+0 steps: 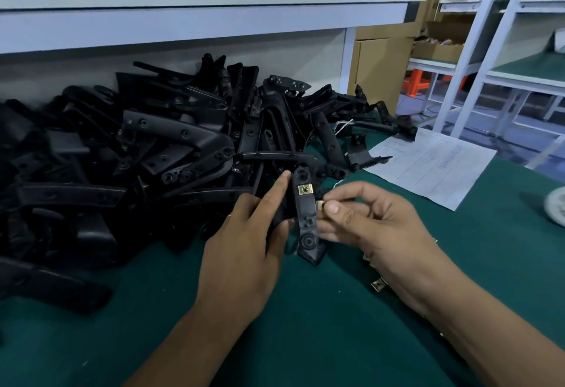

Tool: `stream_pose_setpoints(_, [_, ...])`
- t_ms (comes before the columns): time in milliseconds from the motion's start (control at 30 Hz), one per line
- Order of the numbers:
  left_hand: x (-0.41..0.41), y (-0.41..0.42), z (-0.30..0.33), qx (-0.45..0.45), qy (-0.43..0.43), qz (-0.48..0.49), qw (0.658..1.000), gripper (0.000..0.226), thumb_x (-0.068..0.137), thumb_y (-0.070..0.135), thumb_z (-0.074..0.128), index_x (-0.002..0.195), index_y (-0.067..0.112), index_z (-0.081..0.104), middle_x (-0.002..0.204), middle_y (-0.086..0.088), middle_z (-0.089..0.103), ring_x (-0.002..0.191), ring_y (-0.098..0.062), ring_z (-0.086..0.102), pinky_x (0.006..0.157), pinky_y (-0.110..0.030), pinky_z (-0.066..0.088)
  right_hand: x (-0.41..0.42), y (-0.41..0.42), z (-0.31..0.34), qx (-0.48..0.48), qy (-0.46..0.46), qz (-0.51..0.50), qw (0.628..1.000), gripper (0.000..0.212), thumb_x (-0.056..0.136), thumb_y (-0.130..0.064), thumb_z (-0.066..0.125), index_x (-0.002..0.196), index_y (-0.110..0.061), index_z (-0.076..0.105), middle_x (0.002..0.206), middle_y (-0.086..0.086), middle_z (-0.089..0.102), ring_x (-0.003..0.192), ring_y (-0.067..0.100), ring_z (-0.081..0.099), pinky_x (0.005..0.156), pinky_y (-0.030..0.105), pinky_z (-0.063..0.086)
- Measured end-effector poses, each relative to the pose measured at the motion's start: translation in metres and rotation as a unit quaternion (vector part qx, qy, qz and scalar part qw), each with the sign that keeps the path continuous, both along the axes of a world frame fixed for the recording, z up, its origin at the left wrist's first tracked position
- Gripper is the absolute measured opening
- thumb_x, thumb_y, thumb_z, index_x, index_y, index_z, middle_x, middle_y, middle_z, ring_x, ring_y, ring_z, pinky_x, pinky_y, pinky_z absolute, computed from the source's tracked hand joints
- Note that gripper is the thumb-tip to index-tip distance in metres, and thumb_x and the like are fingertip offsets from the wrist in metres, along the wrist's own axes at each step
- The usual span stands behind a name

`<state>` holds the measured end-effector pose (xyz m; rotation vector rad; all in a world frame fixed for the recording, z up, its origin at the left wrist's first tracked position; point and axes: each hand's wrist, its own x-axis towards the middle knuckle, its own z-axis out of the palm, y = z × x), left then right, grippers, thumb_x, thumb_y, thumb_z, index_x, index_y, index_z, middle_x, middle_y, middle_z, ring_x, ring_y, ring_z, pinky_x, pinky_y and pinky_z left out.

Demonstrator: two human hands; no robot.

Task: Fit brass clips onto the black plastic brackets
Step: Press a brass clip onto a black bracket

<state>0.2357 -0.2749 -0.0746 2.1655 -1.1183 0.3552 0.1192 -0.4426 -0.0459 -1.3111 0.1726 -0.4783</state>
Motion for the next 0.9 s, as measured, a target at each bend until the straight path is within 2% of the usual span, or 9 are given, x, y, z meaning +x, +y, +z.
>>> stream_pose_setpoints(100, [0.0007, 0.0007, -0.001, -0.005, -0.001, 0.006, 1.0, 0.066, 0.102, 0.052, 0.038, 0.16, 0.056, 0.006, 0.104, 0.018, 0.041, 0.074, -0.006, 0.049, 0.056, -0.023, 0.042, 0.0008, 0.0027, -0.0001, -0.004, 0.012, 0.011, 1.0, 0.019, 0.086, -0.018, 0.079, 0.101, -0.008, 0.074, 0.102, 0.027, 0.076, 0.089, 0.033, 0.077, 0.083, 0.036, 0.061])
stream_pose_setpoints(233, [0.0011, -0.0003, -0.001, 0.0, -0.004, 0.011, 1.0, 0.066, 0.103, 0.05, 0.039, 0.16, 0.057, 0.006, 0.103, 0.018, 0.039, 0.073, -0.004, 0.047, 0.054, -0.02, 0.033, -0.0001, 0.0022, 0.0035, -0.004, 0.015, 0.011, 1.0, 0.021, 0.083, -0.016, 0.08, 0.1, -0.005, 0.075, 0.103, 0.03, 0.075, 0.09, 0.036, 0.075, 0.084, 0.039, 0.061])
stream_pose_setpoints(367, [0.0016, -0.0007, -0.0009, -0.001, 0.0, 0.013, 1.0, 0.065, 0.103, 0.051, 0.037, 0.16, 0.056, 0.006, 0.103, 0.016, 0.04, 0.074, -0.005, 0.049, 0.054, -0.024, 0.042, 0.0015, 0.0041, 0.0034, 0.001, 0.014, 0.005, 1.0, 0.024, 0.082, -0.017, 0.081, 0.101, -0.004, 0.074, 0.103, 0.03, 0.075, 0.088, 0.036, 0.076, 0.083, 0.039, 0.061])
stream_pose_setpoints(500, [0.0021, 0.0004, -0.0008, -0.021, 0.021, 0.011, 1.0, 0.067, 0.102, 0.051, 0.035, 0.161, 0.054, 0.005, 0.102, 0.015, 0.042, 0.075, -0.006, 0.049, 0.057, -0.032, 0.051, 0.0019, 0.0061, 0.004, 0.016, 0.012, 0.032, 0.999, 0.018, 0.083, -0.016, 0.08, 0.098, -0.008, 0.075, 0.104, 0.03, 0.075, 0.089, 0.037, 0.077, 0.082, 0.039, 0.062])
stream_pose_setpoints(633, [0.0015, 0.0006, -0.001, -0.016, 0.013, 0.008, 1.0, 0.066, 0.101, 0.052, 0.031, 0.162, 0.052, 0.006, 0.103, 0.014, 0.042, 0.075, -0.007, 0.049, 0.057, -0.03, 0.049, 0.0007, 0.006, 0.0052, 0.002, 0.021, 0.051, 0.998, 0.017, 0.083, -0.02, 0.082, 0.098, -0.013, 0.078, 0.106, 0.028, 0.075, 0.091, 0.036, 0.077, 0.084, 0.04, 0.062])
stream_pose_setpoints(767, [0.0016, -0.0008, 0.0001, -0.003, 0.0, 0.003, 1.0, 0.064, 0.103, 0.045, 0.039, 0.163, 0.046, 0.014, 0.103, 0.014, 0.043, 0.074, -0.007, 0.049, 0.055, -0.023, 0.041, -0.001, 0.0041, 0.005, -0.008, 0.028, 0.036, 0.999, 0.021, 0.081, -0.02, 0.083, 0.098, -0.009, 0.078, 0.1, 0.026, 0.077, 0.085, 0.031, 0.078, 0.08, 0.037, 0.062])
stream_pose_setpoints(900, [0.0019, -0.0009, 0.0, 0.002, 0.0, 0.001, 1.0, 0.066, 0.103, 0.039, 0.043, 0.163, 0.045, 0.016, 0.102, 0.015, 0.042, 0.072, -0.008, 0.049, 0.053, -0.026, 0.045, -0.0016, 0.0046, 0.0039, -0.007, 0.027, 0.031, 0.999, 0.021, 0.082, -0.016, 0.081, 0.098, -0.003, 0.076, 0.094, 0.025, 0.077, 0.082, 0.031, 0.078, 0.078, 0.037, 0.063])
